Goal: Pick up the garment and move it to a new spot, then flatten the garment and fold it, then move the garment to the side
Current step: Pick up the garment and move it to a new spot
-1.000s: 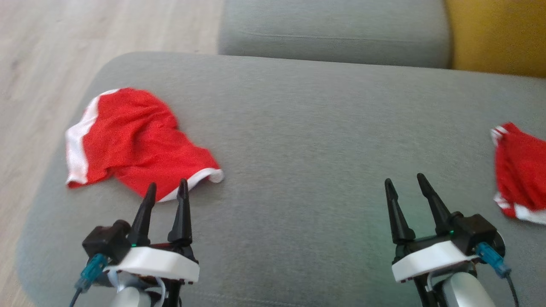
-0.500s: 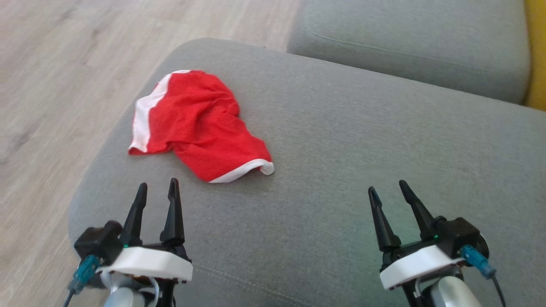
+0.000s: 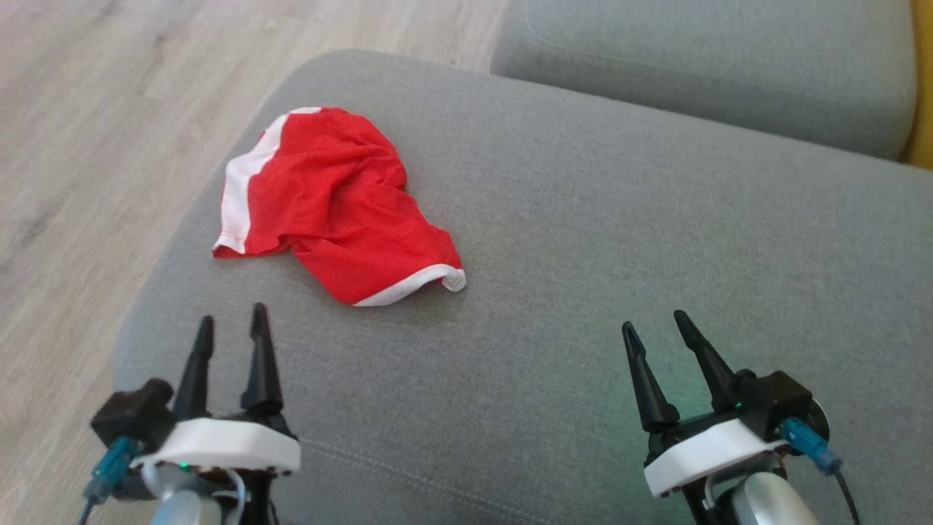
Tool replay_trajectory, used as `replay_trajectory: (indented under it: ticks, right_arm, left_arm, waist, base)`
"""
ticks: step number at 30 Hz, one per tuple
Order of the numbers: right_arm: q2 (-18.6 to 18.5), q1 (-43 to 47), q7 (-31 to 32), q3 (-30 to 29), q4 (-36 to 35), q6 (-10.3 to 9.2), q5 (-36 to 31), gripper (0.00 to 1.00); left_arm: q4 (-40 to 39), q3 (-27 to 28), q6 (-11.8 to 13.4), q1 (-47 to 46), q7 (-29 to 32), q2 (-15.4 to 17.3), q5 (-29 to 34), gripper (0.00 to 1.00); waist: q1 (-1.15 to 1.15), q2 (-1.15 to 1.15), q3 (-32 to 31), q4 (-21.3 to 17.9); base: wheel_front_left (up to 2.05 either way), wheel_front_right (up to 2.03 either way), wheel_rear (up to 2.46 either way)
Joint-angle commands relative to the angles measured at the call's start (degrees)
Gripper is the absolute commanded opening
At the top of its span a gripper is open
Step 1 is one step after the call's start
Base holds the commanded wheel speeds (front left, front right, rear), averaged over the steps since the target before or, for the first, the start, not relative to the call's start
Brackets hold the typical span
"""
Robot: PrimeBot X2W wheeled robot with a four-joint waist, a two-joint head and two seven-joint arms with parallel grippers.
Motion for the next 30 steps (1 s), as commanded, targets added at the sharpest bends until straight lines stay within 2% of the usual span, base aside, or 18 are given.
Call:
replay_trajectory:
  ticks: [1, 6, 10, 19, 30]
  right_arm:
    - [-0.16, -2.8, 0.08, 0.88, -2.1, -0.04, -0.47, 1.0]
    - [-0.16, -4.13, 1.16, -0.44, -3.51, -0.04, -2.16, 1.0]
    - [-0.16, -5.34, 2.28, -2.2, -5.44, -0.04, -3.94, 1.0]
    - [-0.31, -7.56, 4.26, -5.05, -9.71, -0.04, -6.56, 1.0]
    - [-0.43, -9.08, 4.94, -5.29, -11.97, -0.04, -7.28, 1.0]
  left_arm:
    - [-1.04, 3.01, 0.63, -3.45, -0.35, 0.12, 0.25, 1.0]
    - [3.91, 6.88, 0.41, -8.23, -0.35, 0.36, 1.85, 1.0]
    - [11.63, 7.14, -0.36, -14.89, 0.49, 3.52, 3.3, 1.0]
    - [26.14, 4.58, -3.55, -30.97, 12.41, 10.99, 5.2, 1.0]
    - [41.58, 2.84, -4.93, -42.77, 22.36, 15.36, 5.67, 1.0]
  waist:
    - [0.0, 0.0, 1.15, -0.95]
    - [0.0, 0.0, 4.91, -3.16]
    - [0.0, 0.0, 8.65, -5.05]
    - [0.0, 0.0, 16.23, -8.82]
    - [0.0, 0.0, 21.0, -12.29]
  base:
    - [0.0, 0.0, 0.0]
    - [0.0, 0.0, 0.0]
    - [0.0, 0.0, 0.0]
    - [0.0, 0.0, 0.0]
    - [0.0, 0.0, 0.0]
